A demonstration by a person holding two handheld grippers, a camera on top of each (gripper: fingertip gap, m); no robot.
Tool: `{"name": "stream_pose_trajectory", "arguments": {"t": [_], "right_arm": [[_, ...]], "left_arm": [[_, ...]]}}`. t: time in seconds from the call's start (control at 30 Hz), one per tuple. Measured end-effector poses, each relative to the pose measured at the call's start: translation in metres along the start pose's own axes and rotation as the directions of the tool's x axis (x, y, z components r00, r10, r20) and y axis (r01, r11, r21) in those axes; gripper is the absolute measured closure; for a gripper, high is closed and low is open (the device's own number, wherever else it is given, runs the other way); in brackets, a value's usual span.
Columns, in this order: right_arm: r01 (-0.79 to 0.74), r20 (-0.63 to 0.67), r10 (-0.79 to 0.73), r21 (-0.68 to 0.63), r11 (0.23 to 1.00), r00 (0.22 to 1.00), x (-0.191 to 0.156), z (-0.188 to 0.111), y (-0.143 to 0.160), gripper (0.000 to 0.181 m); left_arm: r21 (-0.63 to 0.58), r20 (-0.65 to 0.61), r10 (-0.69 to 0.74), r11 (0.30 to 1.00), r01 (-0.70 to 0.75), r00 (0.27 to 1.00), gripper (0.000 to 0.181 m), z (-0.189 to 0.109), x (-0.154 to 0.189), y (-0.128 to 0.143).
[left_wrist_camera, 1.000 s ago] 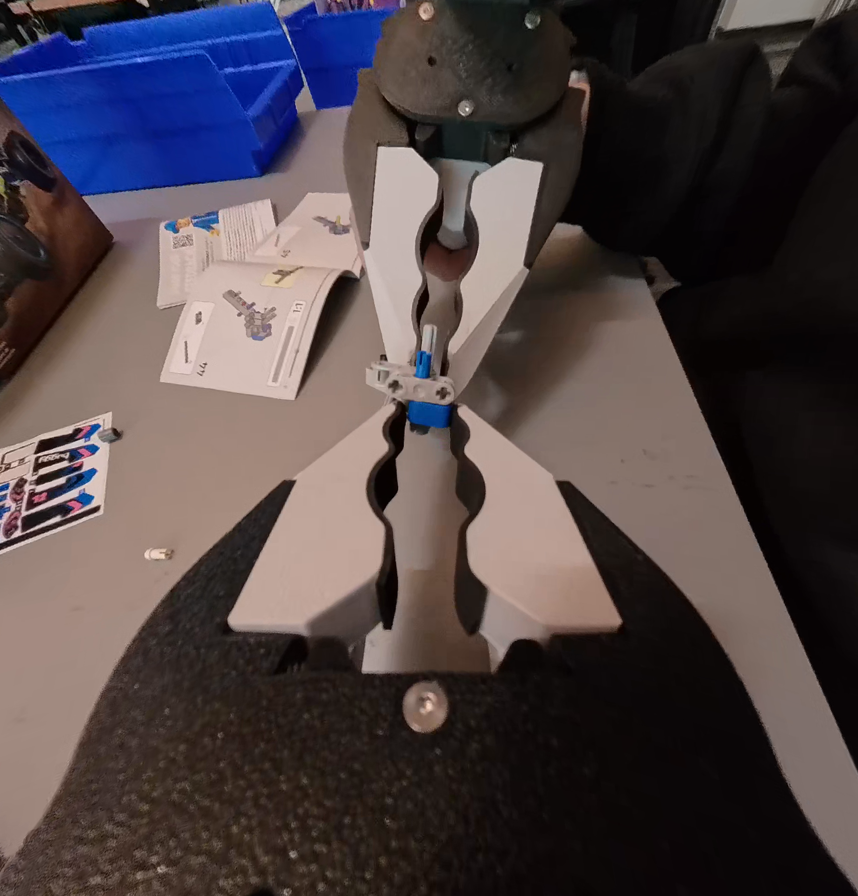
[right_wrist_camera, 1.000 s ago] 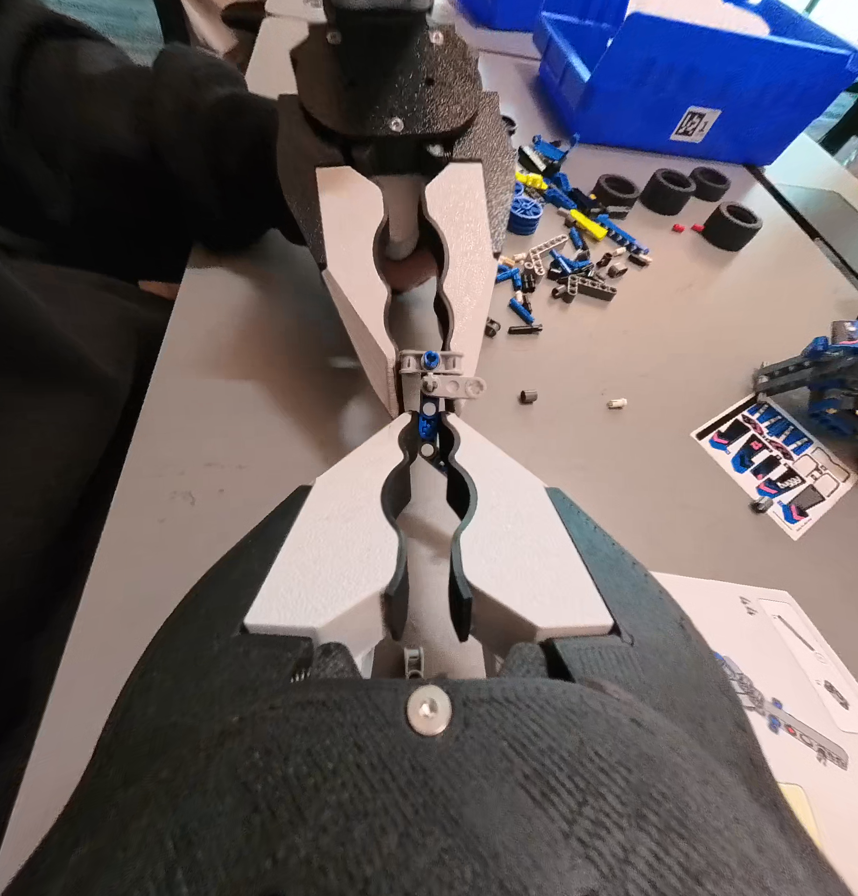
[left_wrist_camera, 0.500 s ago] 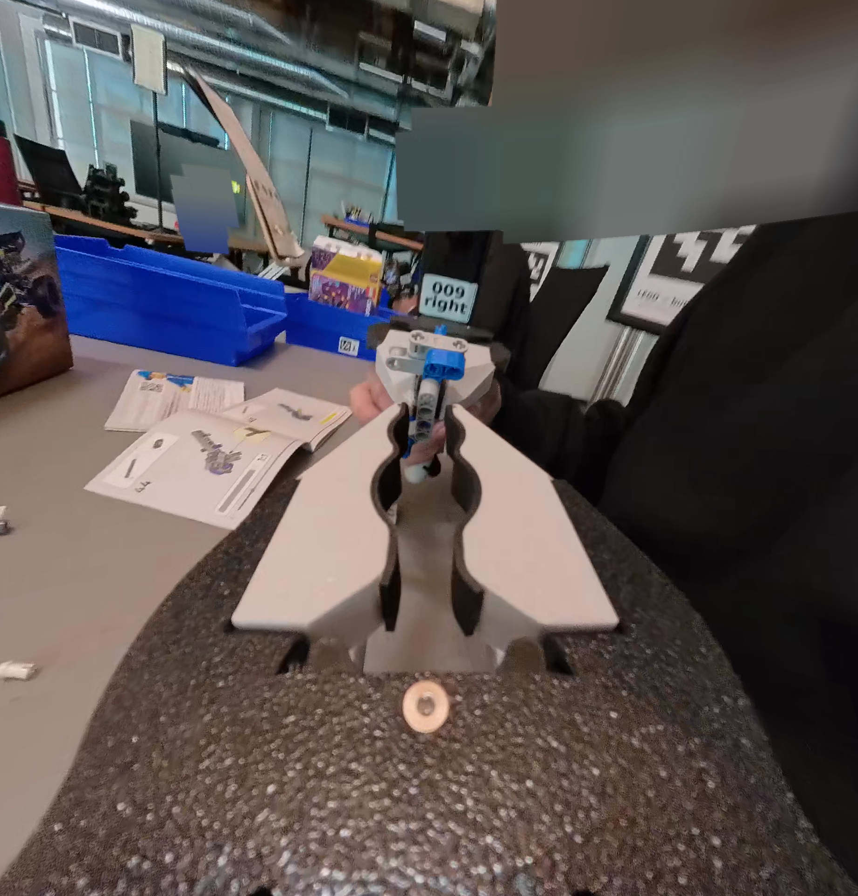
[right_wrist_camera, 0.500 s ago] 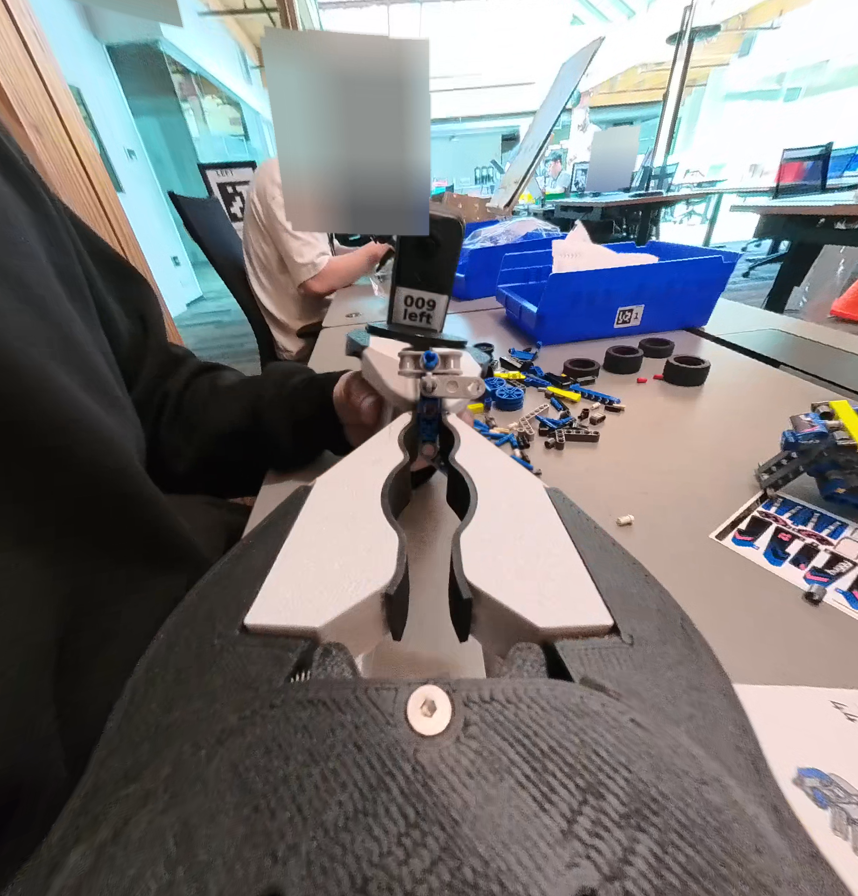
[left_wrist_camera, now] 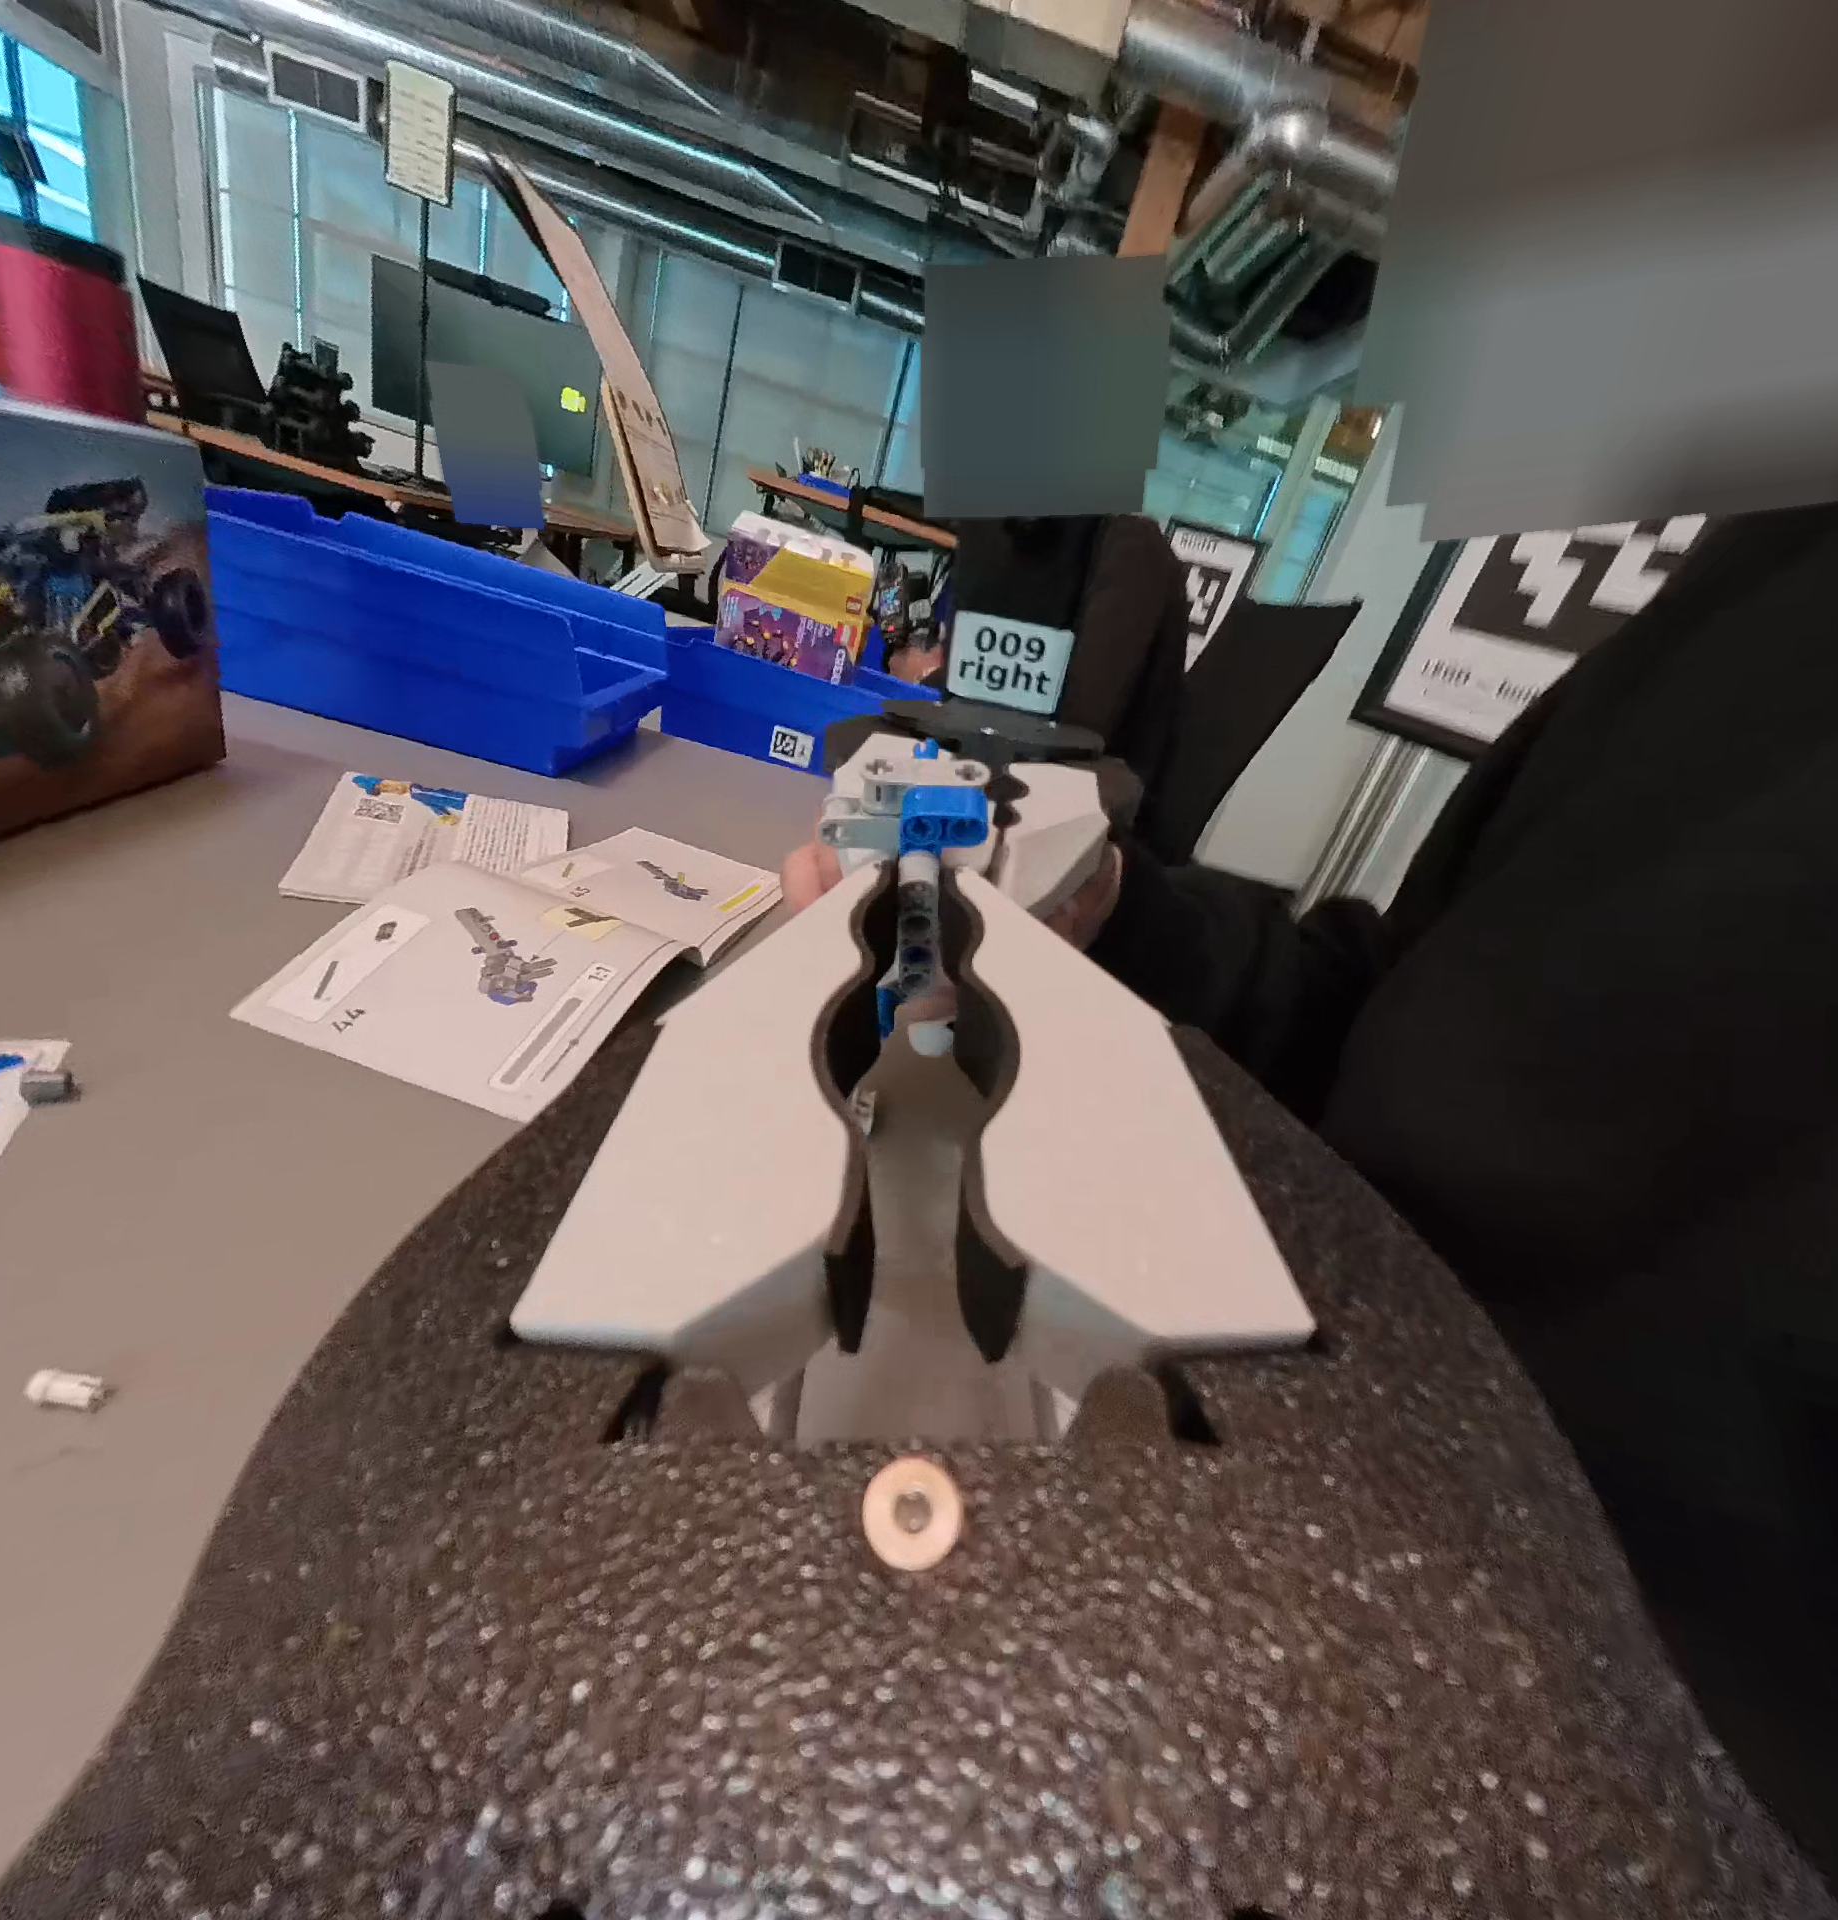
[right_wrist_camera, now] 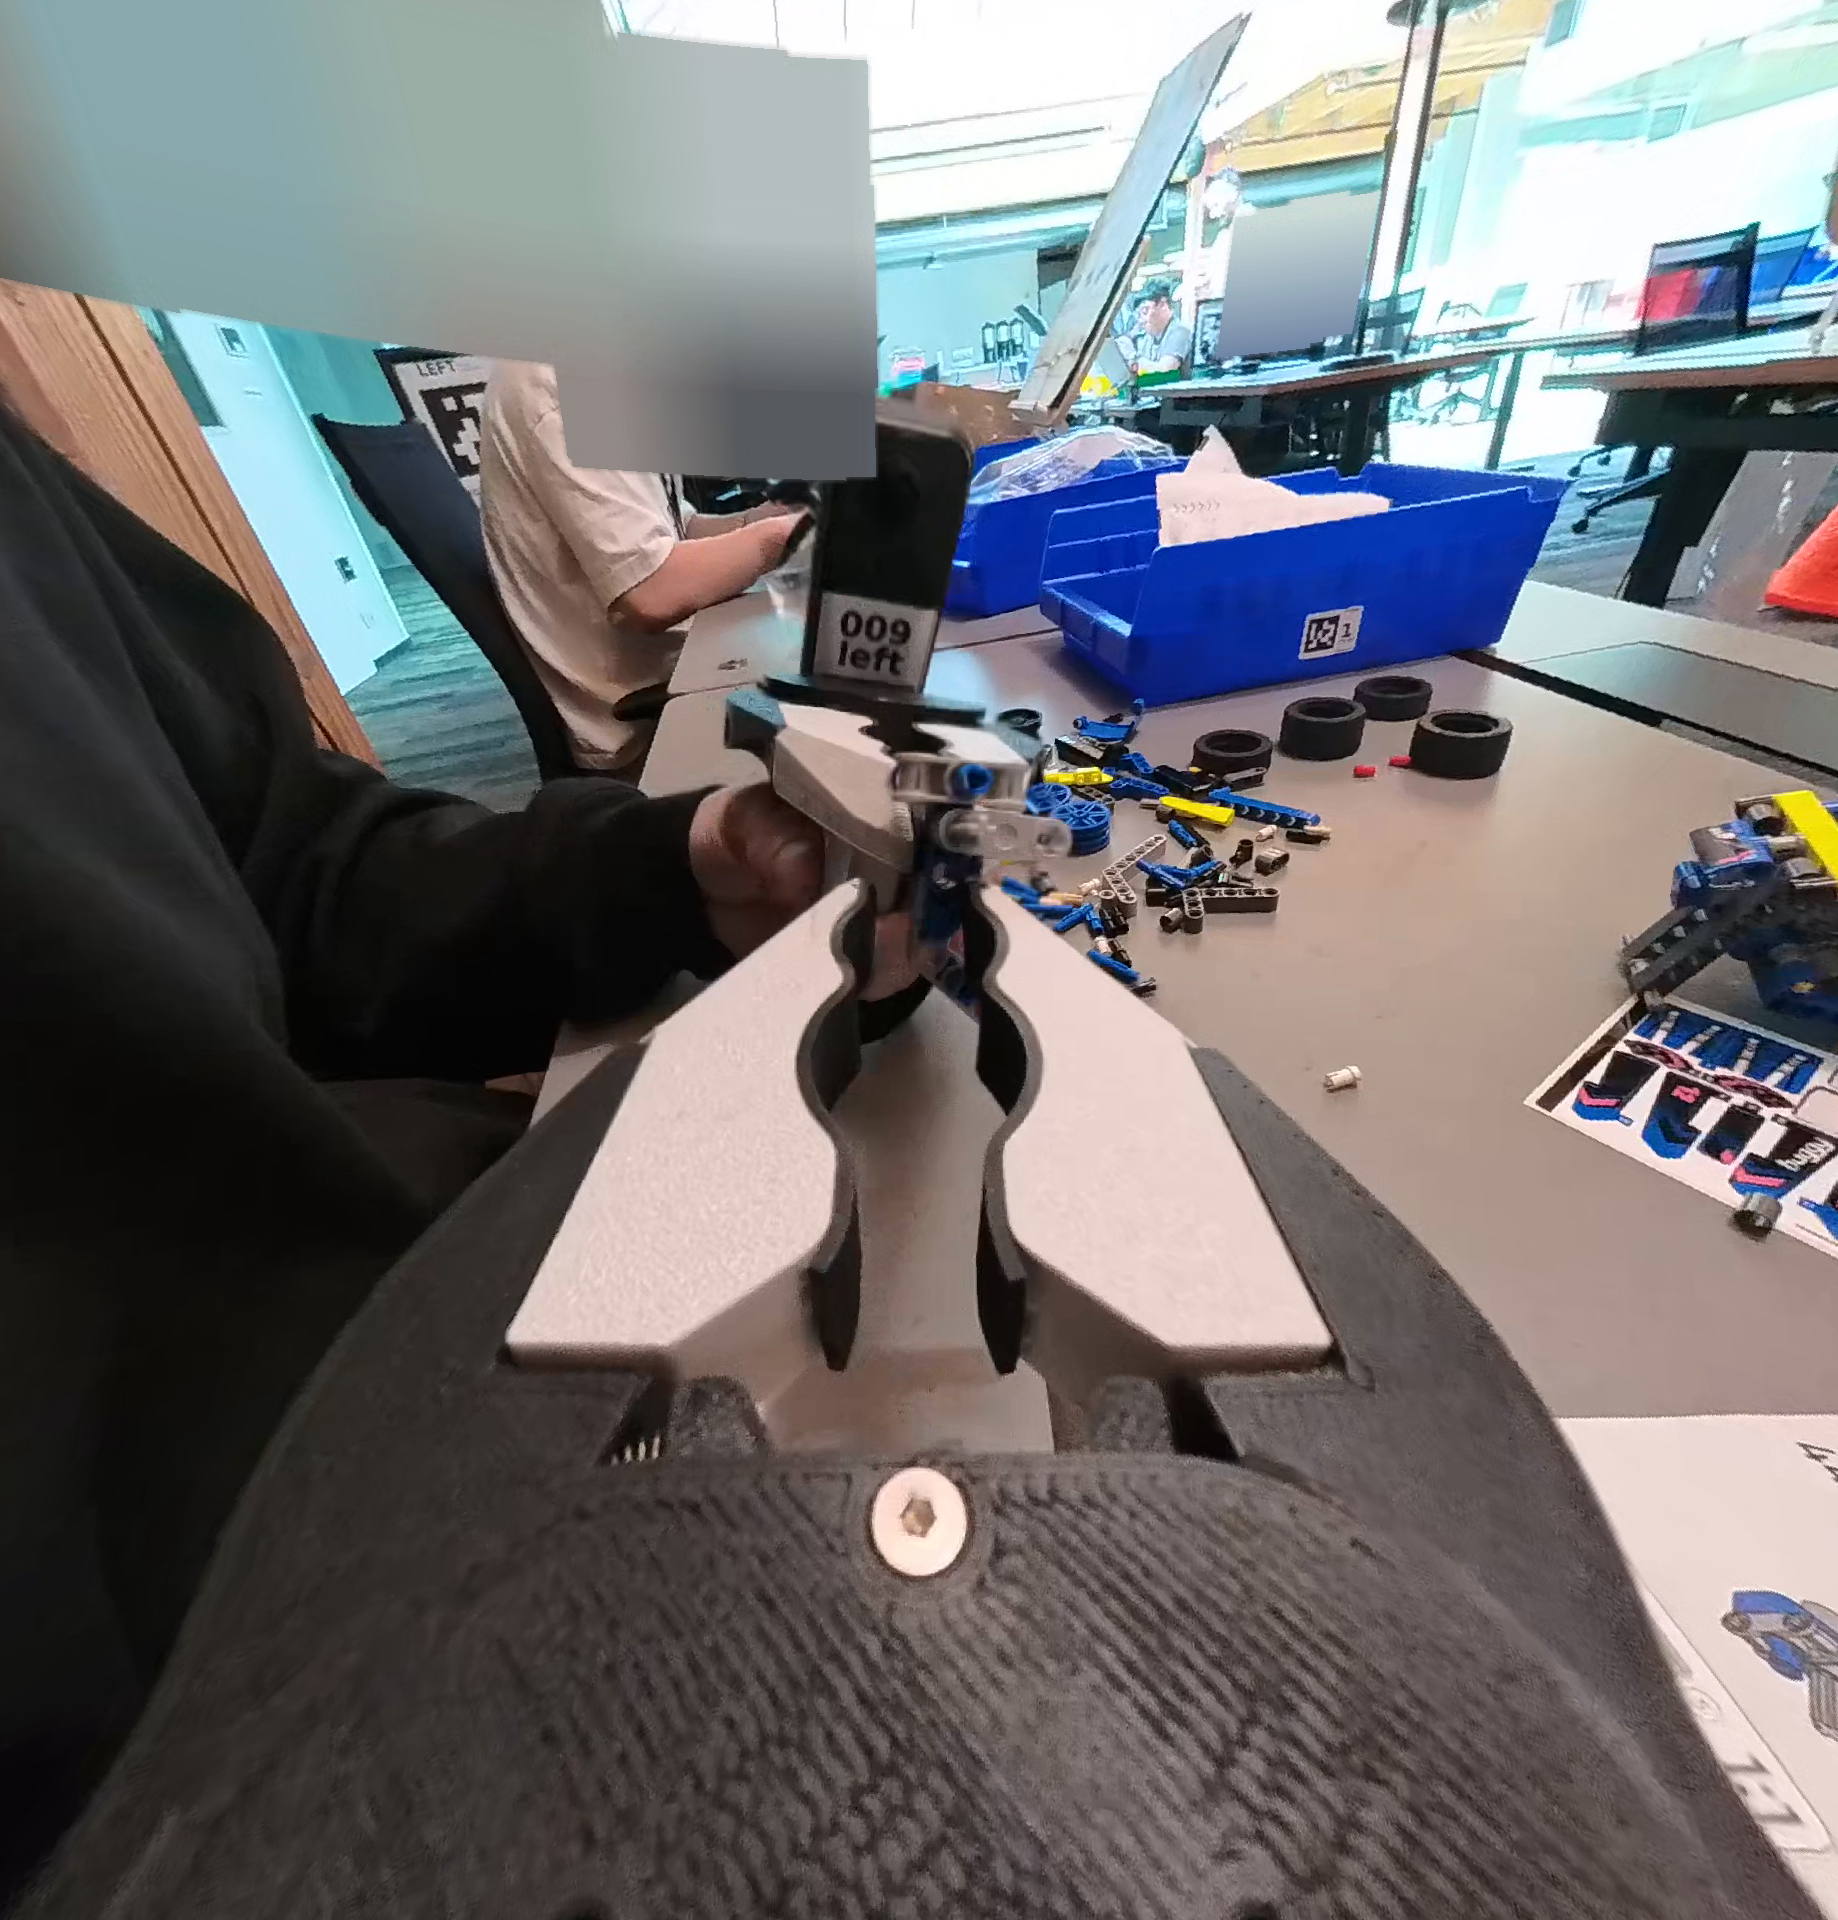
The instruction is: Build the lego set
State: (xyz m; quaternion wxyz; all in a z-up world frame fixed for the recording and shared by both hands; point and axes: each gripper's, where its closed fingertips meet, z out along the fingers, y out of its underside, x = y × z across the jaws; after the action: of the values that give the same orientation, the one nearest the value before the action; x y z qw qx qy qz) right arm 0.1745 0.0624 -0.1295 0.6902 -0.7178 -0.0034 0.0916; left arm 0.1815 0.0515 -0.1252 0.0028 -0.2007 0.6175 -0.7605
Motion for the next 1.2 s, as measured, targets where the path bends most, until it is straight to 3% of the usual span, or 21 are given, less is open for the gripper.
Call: {"name": "stream_pose_trajectory", "arguments": {"t": [0.07,0.37,0.7,0.83,0.9,0.97,1.1,1.2], "right_arm": [[-0.011,-0.025,0.011,0.001,1.000,1.000,0.004,-0.002,-0.002,0.175],[-0.068,-0.027,0.070,0.056,0.996,0.997,0.003,0.001,-0.008,0.176],[-0.137,-0.027,0.142,0.133,0.982,0.989,0.005,0.004,-0.013,0.176],[0.029,-0.116,-0.043,-0.121,0.992,0.992,0.019,-0.029,0.006,0.174],[0.083,-0.215,-0.153,-0.303,0.949,0.964,0.042,-0.063,0.022,0.180],[0.078,-0.202,-0.192,-0.466,0.881,0.960,0.053,-0.086,0.048,0.173],[0.076,-0.088,-0.151,-0.560,0.825,0.985,0.048,-0.075,0.082,0.161],[0.086,-0.077,-0.174,-0.638,0.765,0.982,0.052,-0.065,0.106,0.162]], "left_arm": [[0.035,-0.028,-0.054,0.998,0.055,0.998,0.176,-0.002,-0.001,-0.003],[0.030,-0.026,0.013,0.999,-0.012,1.000,0.176,-0.004,0.001,-0.005],[0.102,-0.025,-0.018,0.995,0.020,1.000,0.176,-0.006,0.000,-0.012],[0.028,0.034,-0.013,1.000,0.012,0.999,0.177,-0.008,-0.013,-0.004],[-0.040,0.053,0.024,0.999,-0.022,0.998,0.177,-0.014,-0.020,-0.001],[-0.109,0.044,0.049,0.993,-0.044,0.998,0.177,-0.016,-0.024,0.002],[-0.123,0.020,0.105,0.987,-0.102,0.994,0.177,-0.014,-0.034,0.001],[-0.115,0.004,0.151,0.982,-0.150,0.989,0.177,-0.013,-0.033,0.003]]}}
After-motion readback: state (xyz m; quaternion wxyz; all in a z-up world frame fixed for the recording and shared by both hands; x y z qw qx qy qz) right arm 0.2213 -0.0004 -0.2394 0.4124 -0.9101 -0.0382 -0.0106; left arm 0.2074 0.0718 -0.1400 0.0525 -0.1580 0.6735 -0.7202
